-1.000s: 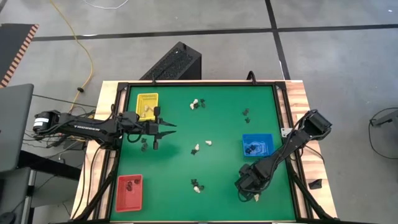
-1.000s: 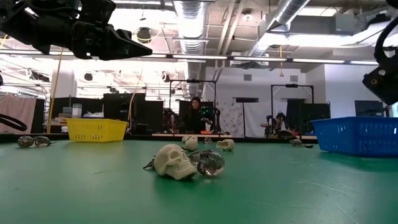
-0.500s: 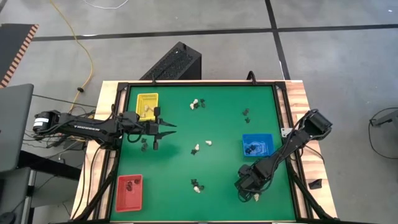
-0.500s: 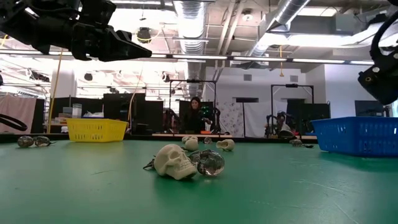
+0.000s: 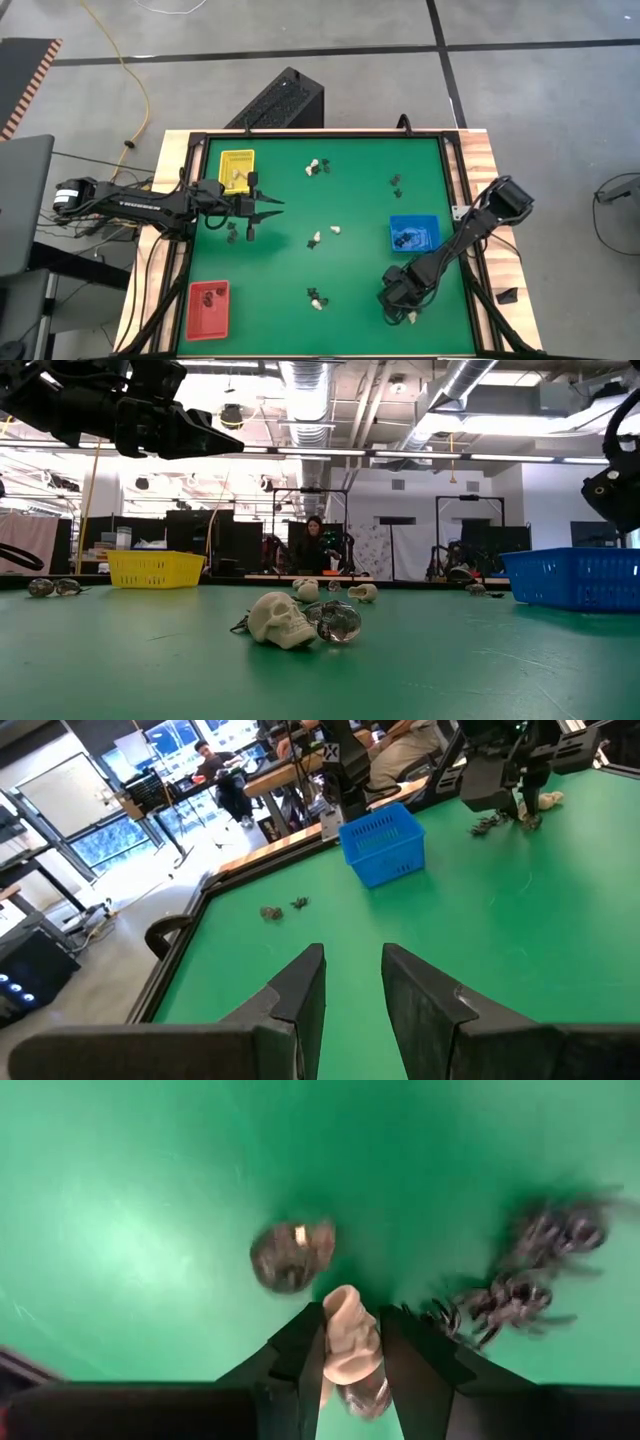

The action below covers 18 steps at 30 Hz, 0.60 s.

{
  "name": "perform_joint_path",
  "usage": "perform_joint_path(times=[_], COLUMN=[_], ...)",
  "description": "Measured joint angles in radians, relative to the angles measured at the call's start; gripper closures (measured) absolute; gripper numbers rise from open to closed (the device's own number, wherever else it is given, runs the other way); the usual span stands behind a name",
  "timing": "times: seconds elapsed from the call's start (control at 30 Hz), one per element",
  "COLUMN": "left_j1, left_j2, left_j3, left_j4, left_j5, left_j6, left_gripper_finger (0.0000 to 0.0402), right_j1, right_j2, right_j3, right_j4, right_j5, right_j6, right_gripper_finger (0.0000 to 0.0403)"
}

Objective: Sort Halloween decoration
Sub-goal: Put the white skull toy into the yellow bin

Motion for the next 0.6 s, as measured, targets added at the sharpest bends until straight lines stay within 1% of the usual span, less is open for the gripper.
perform_joint_path(times=[0.1, 0.23, 0.3, 0.37, 0.47, 0.53, 0.6], left_j1=[0.000, 0.000, 0.000, 0.000, 0.000, 0.000, 0.000], left_j2=[0.000, 0.000, 0.000, -0.013, -0.048, -0.088, -0.137], left_j3=[0.000, 0.000, 0.000, 0.000, 0.000, 0.000, 0.000], left_j4=[0.003, 0.005, -0.007, -0.057, -0.127, -0.159, -0.177], left_j5=[-0.001, -0.018, -0.064, -0.159, -0.331, -0.452, -0.560], left_j6=[0.000, 0.000, 0.001, 0.001, 0.000, -0.025, -0.057], left_gripper_finger=[0.0310, 0.0310, 0.0310, 0.0310, 0.0310, 0.0310, 0.0310], right_j1=[-0.020, -0.050, -0.072, -0.100, -0.153, -0.205, -0.271], right_j2=[-0.019, -0.077, -0.118, -0.155, -0.195, -0.205, -0.197], right_j3=[0.044, 0.091, 0.106, 0.119, 0.123, 0.124, 0.124], right_j4=[-0.083, -0.142, -0.155, -0.153, -0.108, -0.031, 0.087], right_j5=[0.041, 0.168, 0.228, 0.310, 0.477, 0.579, 0.622], right_j6=[-0.042, -0.112, -0.148, -0.201, -0.331, -0.454, -0.622], right_gripper_finger=[0.0276, 0.0276, 0.0276, 0.0276, 0.0276, 0.0276, 0.0276])
